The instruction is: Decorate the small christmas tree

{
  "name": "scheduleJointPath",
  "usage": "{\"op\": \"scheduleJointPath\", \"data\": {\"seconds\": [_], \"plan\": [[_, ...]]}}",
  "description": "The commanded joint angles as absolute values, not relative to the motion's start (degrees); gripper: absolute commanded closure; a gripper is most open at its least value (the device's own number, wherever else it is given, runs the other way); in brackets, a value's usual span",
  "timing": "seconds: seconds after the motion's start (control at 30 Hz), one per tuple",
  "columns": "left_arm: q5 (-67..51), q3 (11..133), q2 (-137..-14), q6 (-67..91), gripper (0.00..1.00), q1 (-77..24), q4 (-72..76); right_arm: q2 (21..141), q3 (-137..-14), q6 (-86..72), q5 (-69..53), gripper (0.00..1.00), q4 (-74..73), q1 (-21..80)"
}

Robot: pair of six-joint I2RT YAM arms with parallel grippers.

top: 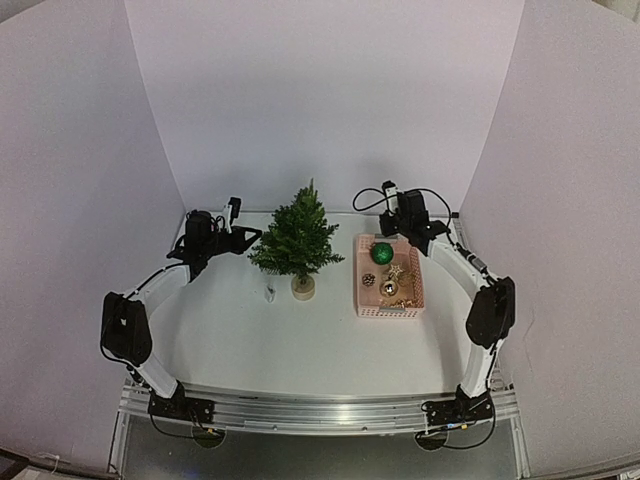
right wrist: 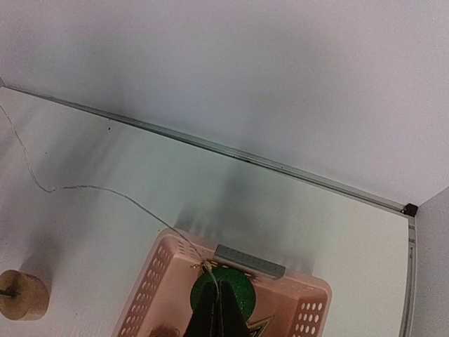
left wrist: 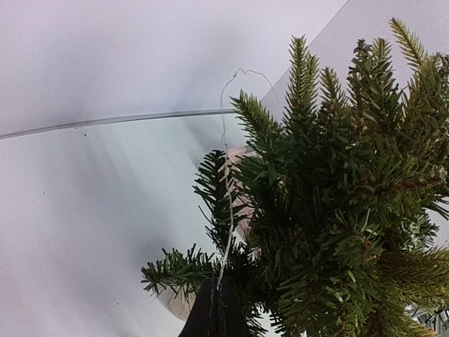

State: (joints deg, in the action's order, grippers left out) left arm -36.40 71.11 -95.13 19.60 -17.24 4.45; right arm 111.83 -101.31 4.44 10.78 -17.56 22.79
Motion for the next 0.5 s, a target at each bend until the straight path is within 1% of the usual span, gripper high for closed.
{"op": "scheduleJointPath", "data": {"seconds": [0.0, 0.23, 0.37, 0.47], "plan": [[-36.8, 70.8, -95.0, 20.4, 1.0, -17.4, 4.6, 103.2, -95.9, 2.8, 10.7, 1.0, -16.9, 22.4], [-36.0, 71.1, -95.2, 20.6, 1.0, -17.5, 4.3, 94.0, -85.7, 0.5, 8.9, 1.0, -18.9, 22.5], [-36.6, 71.0, -95.0, 21.0, 1.0, -17.5, 3.8, 88.3, -78.1, 1.0, 6.1, 1.0, -19.6, 22.5], [-36.8, 70.6, -95.0, 21.3, 1.0, -17.5, 3.7, 84.6, -74.0, 0.6, 1.0, 1.0, -19.9, 22.6]]}}
